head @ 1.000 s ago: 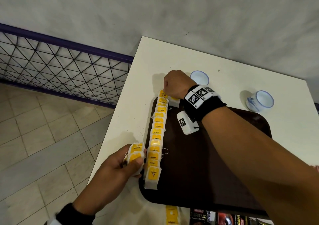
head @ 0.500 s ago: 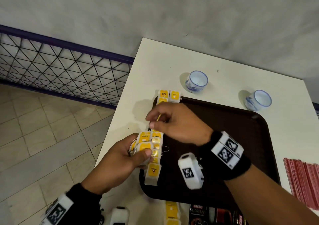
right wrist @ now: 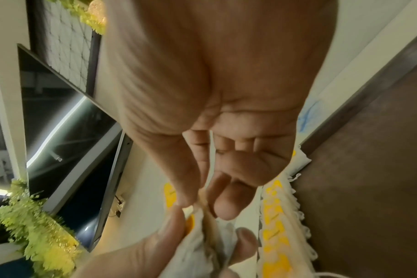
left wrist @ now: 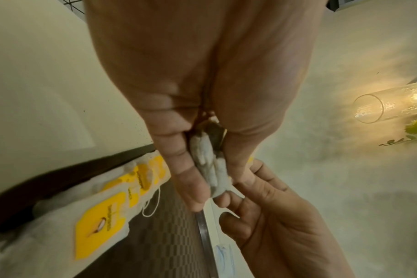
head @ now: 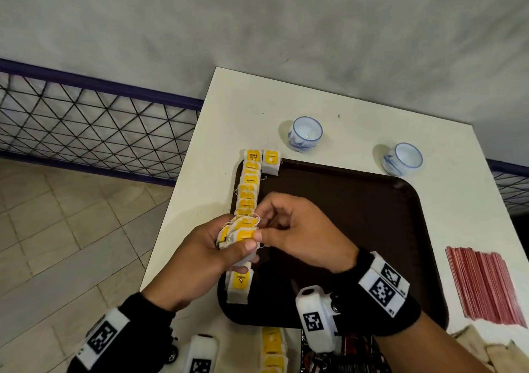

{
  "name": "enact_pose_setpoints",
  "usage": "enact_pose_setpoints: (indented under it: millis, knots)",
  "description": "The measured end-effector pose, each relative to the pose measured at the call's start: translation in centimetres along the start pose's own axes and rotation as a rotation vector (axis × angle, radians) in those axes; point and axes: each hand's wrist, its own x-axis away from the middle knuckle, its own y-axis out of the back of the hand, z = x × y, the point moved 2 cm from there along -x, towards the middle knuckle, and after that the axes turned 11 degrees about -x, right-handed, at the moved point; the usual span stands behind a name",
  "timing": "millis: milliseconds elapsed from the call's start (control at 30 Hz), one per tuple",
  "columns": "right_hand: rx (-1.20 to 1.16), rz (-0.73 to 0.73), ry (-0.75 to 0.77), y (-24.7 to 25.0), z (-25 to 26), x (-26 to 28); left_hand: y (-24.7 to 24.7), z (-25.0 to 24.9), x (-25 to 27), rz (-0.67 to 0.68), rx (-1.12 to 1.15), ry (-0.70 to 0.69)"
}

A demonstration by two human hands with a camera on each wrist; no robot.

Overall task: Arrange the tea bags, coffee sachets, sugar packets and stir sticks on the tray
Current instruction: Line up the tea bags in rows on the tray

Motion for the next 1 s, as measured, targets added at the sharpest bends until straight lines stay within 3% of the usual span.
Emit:
enact_pose_setpoints:
  millis: [133, 367, 667, 867, 1000]
  knots:
    - [-0.152, -0.026, -0.065, -0.1, -0.2, 0.2, -0.4, 0.0, -0.2, -0.011, 0.045, -0.004]
    - [-0.194, -0.099, -0.151, 0.3, -0.5, 0.1, -0.2, 0.3, -0.8, -0.021, 0.197, 0.037]
    - [-0.343, -0.167, -0.223, -0.1, -2.5, 0.2, -0.3, 0.5, -1.2, -0.108, 0.125, 0.001]
    - [-0.454, -0.287, -0.167, 1.1, -2.4, 0.3, -0.2, 0.5, -1.4, -0.150, 0.136, 0.026]
    - [-0.376, -0.404, -0.140, 4.4, -2.5, -0.9, 0.6, 0.9, -1.3, -0.195, 0.109, 0.051]
